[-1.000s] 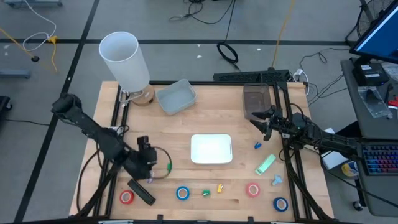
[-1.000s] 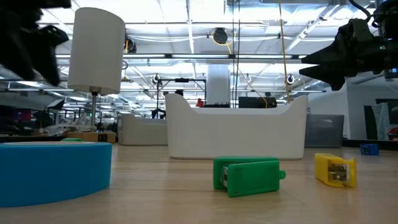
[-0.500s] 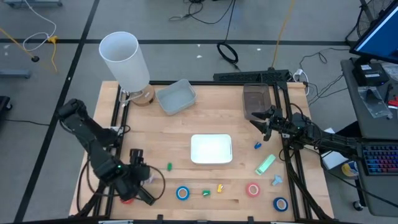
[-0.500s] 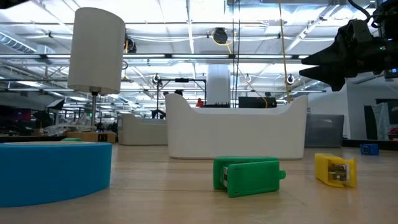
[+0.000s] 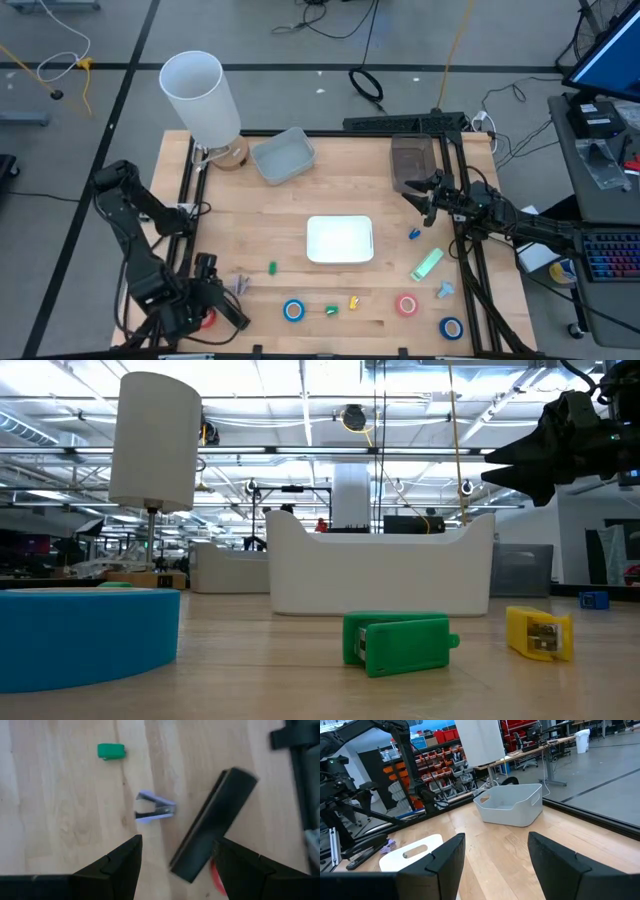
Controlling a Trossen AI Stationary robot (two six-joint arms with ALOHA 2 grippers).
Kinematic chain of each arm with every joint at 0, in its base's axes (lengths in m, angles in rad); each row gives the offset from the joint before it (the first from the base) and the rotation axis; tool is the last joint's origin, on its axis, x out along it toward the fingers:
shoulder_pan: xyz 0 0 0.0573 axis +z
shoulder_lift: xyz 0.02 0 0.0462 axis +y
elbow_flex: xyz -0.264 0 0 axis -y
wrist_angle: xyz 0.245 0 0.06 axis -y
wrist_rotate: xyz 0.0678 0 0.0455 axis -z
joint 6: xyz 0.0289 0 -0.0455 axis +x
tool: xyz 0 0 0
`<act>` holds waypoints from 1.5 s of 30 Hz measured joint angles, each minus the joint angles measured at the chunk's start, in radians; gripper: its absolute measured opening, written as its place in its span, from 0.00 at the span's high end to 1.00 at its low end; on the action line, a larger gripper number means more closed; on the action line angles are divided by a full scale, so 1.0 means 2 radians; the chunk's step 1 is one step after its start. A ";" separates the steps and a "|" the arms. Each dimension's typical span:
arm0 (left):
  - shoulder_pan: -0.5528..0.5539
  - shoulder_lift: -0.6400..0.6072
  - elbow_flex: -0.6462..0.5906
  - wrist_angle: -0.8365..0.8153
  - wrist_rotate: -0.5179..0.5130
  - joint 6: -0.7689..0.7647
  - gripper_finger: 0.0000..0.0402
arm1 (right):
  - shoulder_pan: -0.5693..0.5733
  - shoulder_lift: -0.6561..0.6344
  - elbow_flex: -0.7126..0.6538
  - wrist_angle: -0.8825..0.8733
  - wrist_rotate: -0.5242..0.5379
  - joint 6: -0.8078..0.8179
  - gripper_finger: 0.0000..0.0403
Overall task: Pick and place Stapler, Stapler remover, tape
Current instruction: Put the black stapler into the black bin
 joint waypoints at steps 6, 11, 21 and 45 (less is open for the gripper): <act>-0.012 0.002 0.000 0.039 -0.027 0.030 0.40 | 0.000 0.000 0.000 0.000 0.000 0.000 0.48; -0.026 0.002 0.000 0.076 -0.020 0.103 0.40 | 0.000 0.000 0.000 0.000 0.000 0.000 0.48; -0.039 0.002 -0.029 0.130 -0.020 0.179 0.40 | 0.000 0.000 0.000 0.000 0.000 0.000 0.48; -0.015 0.002 -0.137 0.231 0.030 0.174 0.40 | 0.000 0.000 0.000 -0.001 0.000 0.000 0.48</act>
